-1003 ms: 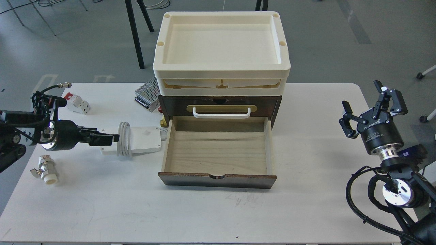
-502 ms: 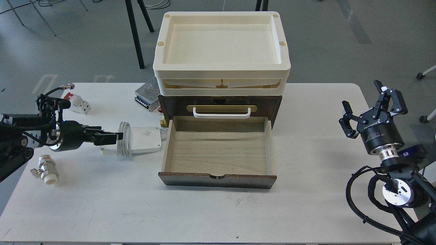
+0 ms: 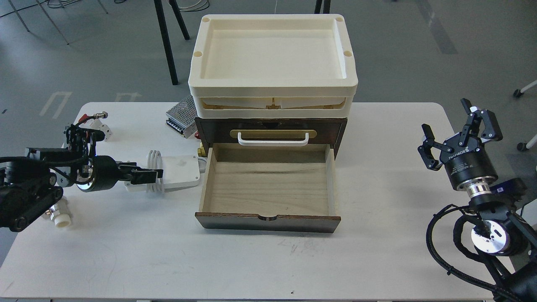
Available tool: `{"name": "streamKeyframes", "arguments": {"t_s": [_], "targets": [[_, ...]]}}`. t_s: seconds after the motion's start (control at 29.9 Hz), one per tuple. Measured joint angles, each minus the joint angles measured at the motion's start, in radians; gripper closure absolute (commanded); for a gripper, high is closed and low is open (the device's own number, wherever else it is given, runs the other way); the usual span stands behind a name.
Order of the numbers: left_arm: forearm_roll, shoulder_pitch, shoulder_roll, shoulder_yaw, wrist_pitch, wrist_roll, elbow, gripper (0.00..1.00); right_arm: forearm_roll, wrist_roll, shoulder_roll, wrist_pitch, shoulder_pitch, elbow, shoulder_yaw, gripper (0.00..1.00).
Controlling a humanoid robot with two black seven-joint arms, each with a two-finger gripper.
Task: Put charging cable into cabinet
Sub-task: 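Close the left gripper on the coiled white cable of the charger, then lift the charger with the left gripper and raise it above the cabinet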
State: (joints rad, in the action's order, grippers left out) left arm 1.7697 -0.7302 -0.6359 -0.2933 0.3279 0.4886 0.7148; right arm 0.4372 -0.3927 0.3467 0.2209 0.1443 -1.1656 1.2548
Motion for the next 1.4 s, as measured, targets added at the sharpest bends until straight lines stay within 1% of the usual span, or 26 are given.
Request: {"name": "streamKeyframes", "arguments": {"t_s": [0.03, 0.17, 0.27, 0.4, 0.47, 0.5, 0.57, 0.67, 0.94, 1.1, 1.4], "targets": [[0.003, 0.0, 0.005, 0.002, -0.009, 0.0, -0.002, 0.21, 0.0, 0.0, 0.0, 0.0, 0.0, 0.0, 0.0, 0.0], [0.004, -0.001, 0.01, 0.044, -0.049, 0.0, -0.007, 0.22, 0.0, 0.0, 0.0, 0.0, 0.0, 0.0, 0.0, 0.0], [-0.002, -0.003, 0.013, 0.073, -0.081, 0.001, -0.021, 0.32, 0.0, 0.0, 0.0, 0.0, 0.0, 0.0, 0.0, 0.0], [0.001, -0.002, 0.027, 0.085, -0.111, 0.001, -0.045, 0.56, 0.0, 0.0, 0.0, 0.0, 0.0, 0.0, 0.0, 0.0], [0.002, -0.002, 0.03, 0.096, -0.12, 0.001, -0.048, 0.78, 0.0, 0.0, 0.0, 0.0, 0.0, 0.0, 0.0, 0.0], [0.002, -0.002, 0.03, 0.102, -0.125, 0.001, -0.05, 0.84, 0.0, 0.0, 0.0, 0.0, 0.0, 0.0, 0.0, 0.0], [0.003, -0.002, 0.03, 0.109, -0.132, 0.001, -0.051, 0.93, 0.0, 0.0, 0.0, 0.0, 0.0, 0.0, 0.0, 0.0], [0.006, -0.002, 0.03, 0.116, -0.136, 0.0, -0.055, 0.97, 0.0, 0.0, 0.0, -0.001, 0.0, 0.0, 0.0, 0.01], [-0.008, -0.019, 0.005, 0.112, -0.136, 0.0, -0.052, 0.98, 0.0, 0.0, 0.0, -0.001, 0.0, 0.0, 0.0, 0.0], [-0.081, -0.044, -0.09, 0.101, -0.134, -0.001, -0.044, 0.98, 0.0, 0.0, 0.0, 0.0, 0.0, 0.0, 0.0, 0.0], [-0.409, -0.105, -0.272, 0.097, -0.126, 0.0, -0.042, 0.98, 0.0, 0.0, 0.0, 0.0, 0.0, 0.001, 0.0, 0.0]]}}
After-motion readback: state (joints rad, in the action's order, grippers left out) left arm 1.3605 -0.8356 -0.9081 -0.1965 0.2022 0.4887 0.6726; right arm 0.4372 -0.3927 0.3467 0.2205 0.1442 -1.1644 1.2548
